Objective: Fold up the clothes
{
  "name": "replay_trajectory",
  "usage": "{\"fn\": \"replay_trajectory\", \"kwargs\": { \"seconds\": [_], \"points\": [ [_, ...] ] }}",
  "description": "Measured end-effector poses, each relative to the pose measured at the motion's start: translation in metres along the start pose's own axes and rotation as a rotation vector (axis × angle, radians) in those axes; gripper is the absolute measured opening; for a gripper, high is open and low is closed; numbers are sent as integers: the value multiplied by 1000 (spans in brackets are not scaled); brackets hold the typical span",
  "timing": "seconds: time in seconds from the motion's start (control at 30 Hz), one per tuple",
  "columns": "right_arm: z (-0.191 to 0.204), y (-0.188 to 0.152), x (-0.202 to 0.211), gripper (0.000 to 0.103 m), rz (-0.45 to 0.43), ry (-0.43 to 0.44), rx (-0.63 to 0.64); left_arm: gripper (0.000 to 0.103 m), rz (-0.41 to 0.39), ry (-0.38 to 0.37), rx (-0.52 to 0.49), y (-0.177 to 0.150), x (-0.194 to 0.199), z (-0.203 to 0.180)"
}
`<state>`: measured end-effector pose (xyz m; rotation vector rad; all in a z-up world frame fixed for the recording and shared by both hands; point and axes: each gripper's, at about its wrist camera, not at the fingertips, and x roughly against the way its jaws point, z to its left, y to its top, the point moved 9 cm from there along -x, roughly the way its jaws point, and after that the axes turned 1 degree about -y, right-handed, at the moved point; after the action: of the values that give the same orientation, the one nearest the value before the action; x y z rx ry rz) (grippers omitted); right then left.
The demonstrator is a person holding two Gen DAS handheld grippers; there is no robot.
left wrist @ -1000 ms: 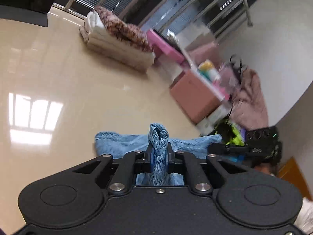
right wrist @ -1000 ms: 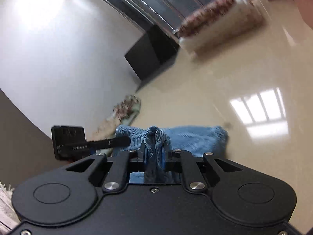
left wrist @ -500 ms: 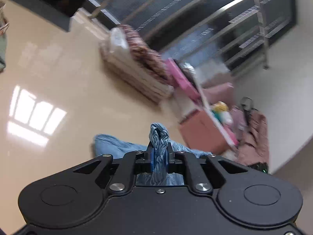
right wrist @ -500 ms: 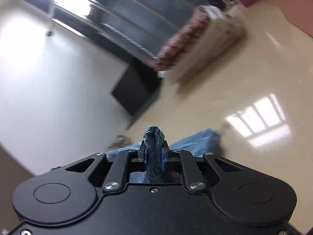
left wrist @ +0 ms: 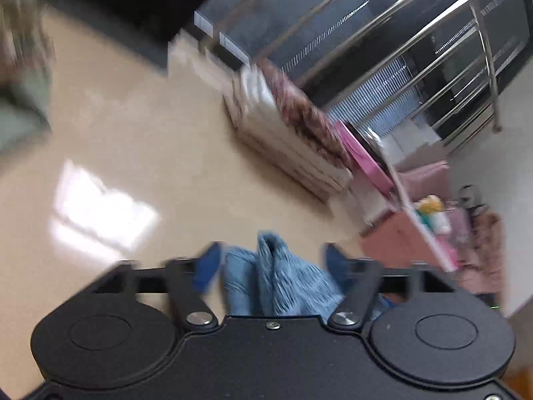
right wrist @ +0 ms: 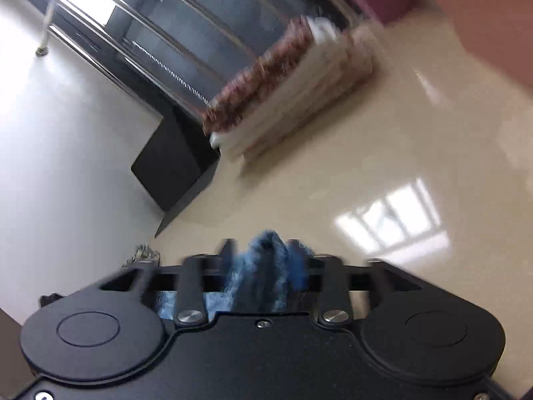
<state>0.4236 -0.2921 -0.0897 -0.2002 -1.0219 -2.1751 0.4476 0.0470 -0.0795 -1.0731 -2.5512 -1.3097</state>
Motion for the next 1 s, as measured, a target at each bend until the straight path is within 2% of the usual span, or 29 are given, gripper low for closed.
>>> {"fn": "replay_trajectory", "kwargs": {
  "seconds": [0.03, 0.13, 0.17, 0.2, 0.27, 0.3, 0.33, 0.37, 0.43, 0.5, 0.6, 0.7, 0.73, 0.77, 0.8, 0.83, 0.87, 1.0],
  "points": [
    [5, 2, 8, 92, -39, -41, 40, 81, -30, 13, -50, 2, 8, -8],
    [39, -3, 31, 91, -155, -126, 248, 75, -72, -29, -171, -1, 24, -39],
    [53, -9, 33, 89, -165, -129, 315, 64, -64, -37, -206, -5, 24, -49],
    [66, -17, 34, 87, -167, -131, 381, 60, -50, -28, -247, -11, 20, -58],
    [86, -36, 24, 66, -123, -152, 487, 46, -20, 7, -328, -24, 12, -70],
    [90, -45, 17, 59, -97, -180, 518, 44, -3, 24, -343, -30, 7, -72],
    [91, -54, 11, 44, -78, -211, 543, 43, 16, 34, -334, -36, 3, -70],
    [87, -60, 6, 37, -72, -250, 557, 43, 34, 40, -316, -41, 0, -67],
    [76, -70, -2, 36, -51, -309, 568, 41, 55, 78, -300, -49, -4, -57],
    [68, -76, -4, 35, -28, -314, 545, 40, 52, 115, -298, -54, -5, -48],
    [66, -76, -2, 35, -32, -309, 515, 40, 44, 124, -282, -54, -2, -46],
    [67, -75, -4, 40, -28, -313, 524, 50, 49, 143, -304, -55, 0, -51],
    [68, -75, -4, 46, -27, -310, 526, 64, 50, 143, -311, -55, 2, -53],
    [70, -75, -3, 56, -28, -302, 524, 87, 47, 143, -316, -55, 5, -56],
    [73, -76, 1, 63, -33, -291, 519, 98, 35, 151, -322, -55, 9, -59],
    [75, -78, 4, 84, -41, -289, 518, 103, 20, 163, -329, -55, 13, -62],
    [77, -78, 6, 103, -50, -298, 523, 103, 11, 168, -341, -55, 16, -65],
    [85, -84, 21, 103, -89, -348, 569, 103, -16, 165, -379, -60, 32, -76]
  ]
}}
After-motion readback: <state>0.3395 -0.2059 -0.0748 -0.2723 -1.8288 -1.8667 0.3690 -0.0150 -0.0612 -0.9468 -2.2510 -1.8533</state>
